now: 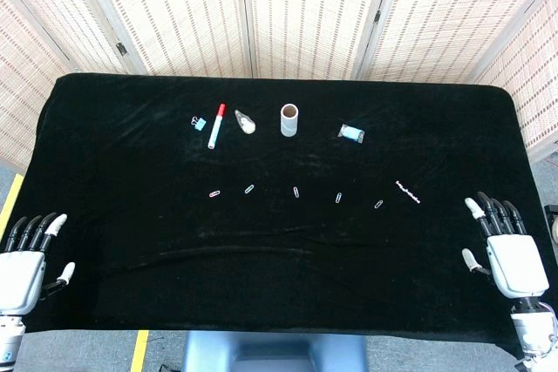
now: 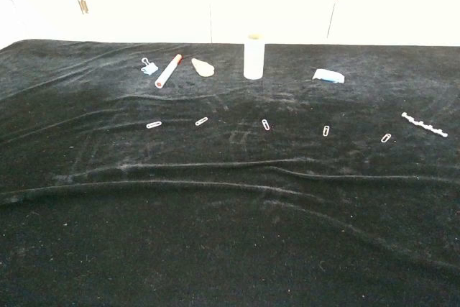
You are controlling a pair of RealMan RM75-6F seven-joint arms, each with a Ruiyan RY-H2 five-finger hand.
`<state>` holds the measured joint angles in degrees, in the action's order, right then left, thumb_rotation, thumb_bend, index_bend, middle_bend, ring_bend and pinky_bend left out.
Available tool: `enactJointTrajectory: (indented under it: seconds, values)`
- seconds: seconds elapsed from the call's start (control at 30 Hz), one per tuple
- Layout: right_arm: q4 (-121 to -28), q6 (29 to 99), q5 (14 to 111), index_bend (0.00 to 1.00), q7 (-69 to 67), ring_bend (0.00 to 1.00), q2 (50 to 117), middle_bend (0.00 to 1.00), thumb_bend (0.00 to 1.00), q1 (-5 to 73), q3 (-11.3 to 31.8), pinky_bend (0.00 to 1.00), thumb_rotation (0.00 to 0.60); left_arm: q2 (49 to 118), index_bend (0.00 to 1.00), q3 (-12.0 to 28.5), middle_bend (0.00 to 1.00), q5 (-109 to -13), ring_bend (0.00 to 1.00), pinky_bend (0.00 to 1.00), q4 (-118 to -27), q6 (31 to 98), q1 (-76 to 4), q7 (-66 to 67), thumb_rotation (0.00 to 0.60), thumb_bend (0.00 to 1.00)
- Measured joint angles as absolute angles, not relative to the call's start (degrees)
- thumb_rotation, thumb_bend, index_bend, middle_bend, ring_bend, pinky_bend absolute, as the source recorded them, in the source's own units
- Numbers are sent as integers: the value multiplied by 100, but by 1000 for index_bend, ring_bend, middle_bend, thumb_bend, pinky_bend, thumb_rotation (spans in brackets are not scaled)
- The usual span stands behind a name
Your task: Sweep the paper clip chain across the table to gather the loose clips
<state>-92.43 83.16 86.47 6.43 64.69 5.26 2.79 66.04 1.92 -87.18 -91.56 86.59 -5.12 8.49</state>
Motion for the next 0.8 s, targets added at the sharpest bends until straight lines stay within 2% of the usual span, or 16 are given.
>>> enactJointTrajectory:
  seconds: [0.43, 0.7, 0.8]
  values:
    - [-9219, 8369, 8487, 7, 491, 0, 6404, 0, 367, 409, 263, 0, 600, 6606, 0, 202, 107, -8815, 99, 66, -9188, 8469, -670, 886, 600, 383]
    - [-8750, 8285, 8219, 232, 67, 0, 6635, 0, 367, 575, 591, 0, 600, 6539, 0, 188, 107, -8773, 99, 66, -9188, 8360, -717, 716, 600, 383]
    - [-8392, 7994, 7984, 248, -186, 0, 6820, 0, 367, 762, 768, 0, 600, 6483, 0, 196, 107, -8751, 99, 66, -9195, 8424, -684, 603, 600, 383]
